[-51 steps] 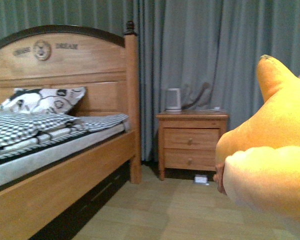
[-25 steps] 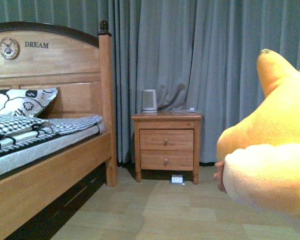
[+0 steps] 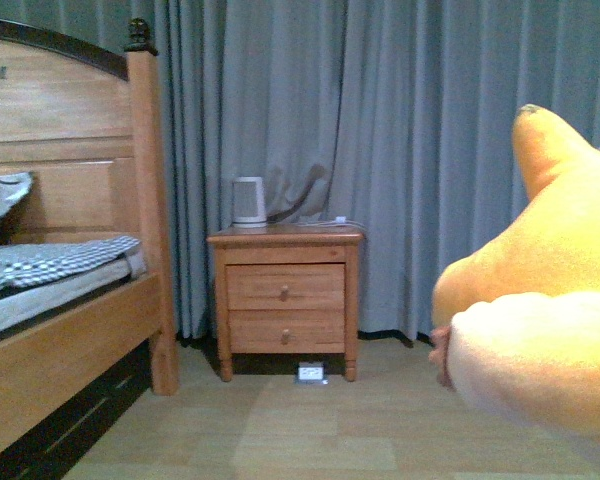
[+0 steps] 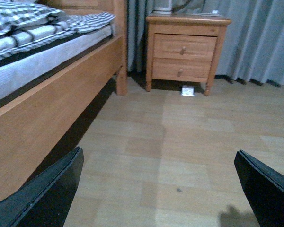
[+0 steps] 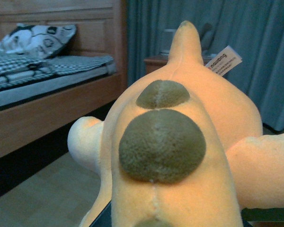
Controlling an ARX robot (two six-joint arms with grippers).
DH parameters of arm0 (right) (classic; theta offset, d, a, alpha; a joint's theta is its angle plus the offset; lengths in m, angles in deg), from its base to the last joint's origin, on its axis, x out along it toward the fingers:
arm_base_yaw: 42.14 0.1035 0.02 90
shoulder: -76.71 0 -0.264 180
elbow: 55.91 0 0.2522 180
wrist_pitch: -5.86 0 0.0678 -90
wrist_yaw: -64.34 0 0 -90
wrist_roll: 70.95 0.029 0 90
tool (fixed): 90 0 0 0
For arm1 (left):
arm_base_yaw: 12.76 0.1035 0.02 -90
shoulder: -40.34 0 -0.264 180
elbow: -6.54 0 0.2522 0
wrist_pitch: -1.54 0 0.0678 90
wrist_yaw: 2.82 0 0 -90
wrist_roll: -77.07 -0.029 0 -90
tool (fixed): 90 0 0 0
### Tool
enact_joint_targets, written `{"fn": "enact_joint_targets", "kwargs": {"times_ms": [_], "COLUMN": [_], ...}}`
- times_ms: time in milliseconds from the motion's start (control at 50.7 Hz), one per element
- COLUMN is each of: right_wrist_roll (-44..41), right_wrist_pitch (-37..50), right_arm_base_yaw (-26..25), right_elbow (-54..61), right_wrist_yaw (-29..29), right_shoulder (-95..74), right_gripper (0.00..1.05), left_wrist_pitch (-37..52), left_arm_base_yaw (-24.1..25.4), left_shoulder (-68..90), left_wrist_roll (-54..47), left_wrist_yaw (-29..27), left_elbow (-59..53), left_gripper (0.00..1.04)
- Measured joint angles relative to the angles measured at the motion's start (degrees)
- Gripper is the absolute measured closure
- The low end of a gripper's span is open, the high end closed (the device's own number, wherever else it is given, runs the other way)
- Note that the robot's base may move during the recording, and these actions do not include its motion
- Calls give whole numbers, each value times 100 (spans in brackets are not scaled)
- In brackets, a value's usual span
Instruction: Put away toys
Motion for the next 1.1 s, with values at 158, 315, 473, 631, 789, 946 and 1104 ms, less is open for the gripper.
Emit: {"fn": "enact_joint_targets", "kwargs": {"times_ms": [158, 315, 473, 631, 789, 946, 1104], "right_wrist_roll": [0, 2, 0, 0, 0, 0, 0], "right_wrist_pitch": [0, 0, 0, 0, 0, 0, 0], "right_arm_base_yaw": [-13, -7, -7, -7, -7, -7, -7], "right_elbow": [2, 2, 0, 0, 2, 2, 2], "right_wrist_yaw": [-2, 31, 15, 17, 17, 17, 17], "right_shoulder": [0, 0, -7, -2, -4, -4, -4], "right_gripper": [87, 87, 87, 87, 87, 87, 87], "left_wrist_pitch": [0, 0, 0, 0, 0, 0, 0], "left_arm_base_yaw": [-2, -2, -2, -2, -2, -2, -2], "left_shoulder": [0, 0, 0, 0, 0, 0, 0], "left_wrist_roll": [-2, 0, 0, 0, 0, 0, 0], "left_wrist_yaw": [-2, -17, -15, -17, -15, -15, -17], "left_elbow": [0, 0, 0, 0, 0, 0, 0], "left_gripper": [6, 6, 6, 6, 6, 6, 6]}}
